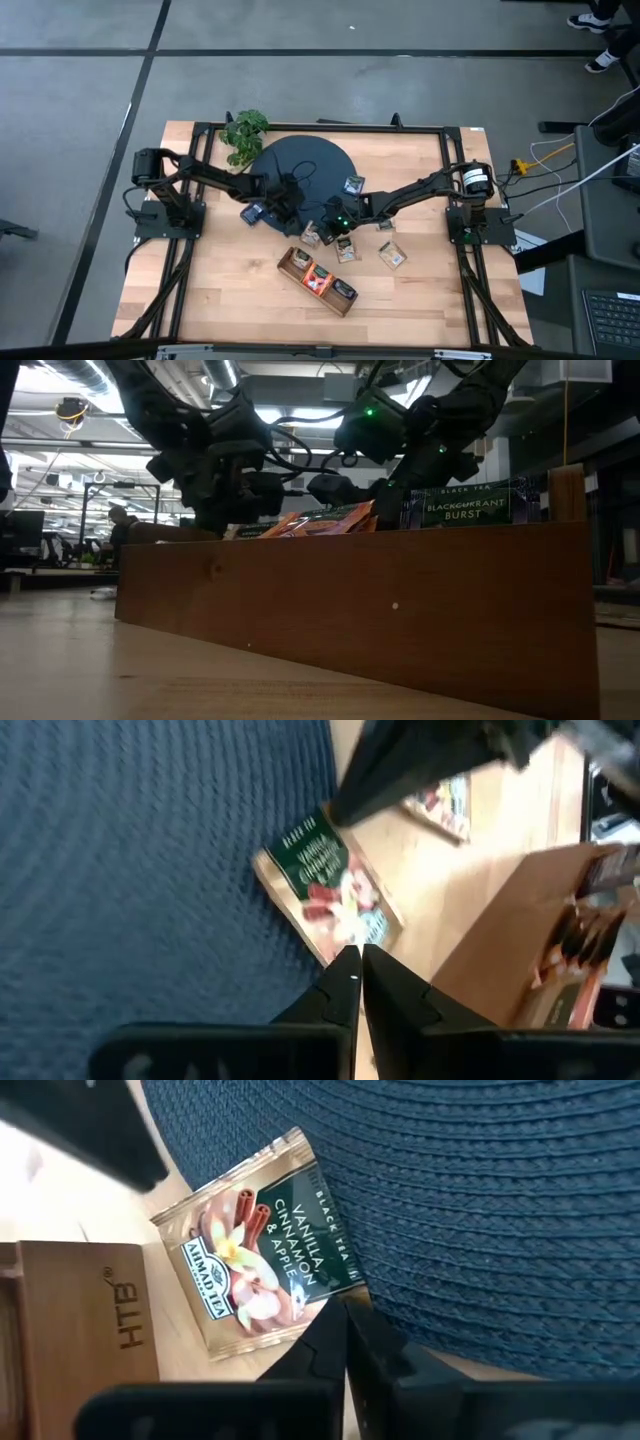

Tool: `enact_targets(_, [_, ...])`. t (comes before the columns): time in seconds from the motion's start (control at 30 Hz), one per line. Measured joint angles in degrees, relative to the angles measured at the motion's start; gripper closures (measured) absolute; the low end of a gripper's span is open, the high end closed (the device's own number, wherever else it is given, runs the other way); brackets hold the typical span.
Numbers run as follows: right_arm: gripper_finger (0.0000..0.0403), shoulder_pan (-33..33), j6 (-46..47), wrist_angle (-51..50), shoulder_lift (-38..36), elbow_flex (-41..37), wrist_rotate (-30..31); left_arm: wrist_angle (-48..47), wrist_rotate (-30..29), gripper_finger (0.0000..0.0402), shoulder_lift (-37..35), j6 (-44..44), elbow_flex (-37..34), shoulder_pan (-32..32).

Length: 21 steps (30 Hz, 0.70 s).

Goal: Pick & Place Tea
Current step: Put the brown tea bag into the left section of the wooden organizer

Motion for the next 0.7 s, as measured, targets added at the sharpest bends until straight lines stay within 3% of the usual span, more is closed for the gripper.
enact_targets(0.37, [0.0394, 0.0, -0.4, 0.5, 0.1, -0.2, 0.9, -2.6, -0.1, 0.0384, 0.0, -5.5, 0.0, -1.8])
enact_targets(0.7, [0.0392, 0.0, -0.4, 2.4, 0.2, -0.4, 1.1, -2.6, -0.5, 0.0302, 0.0, -6.6, 0.0, -0.9])
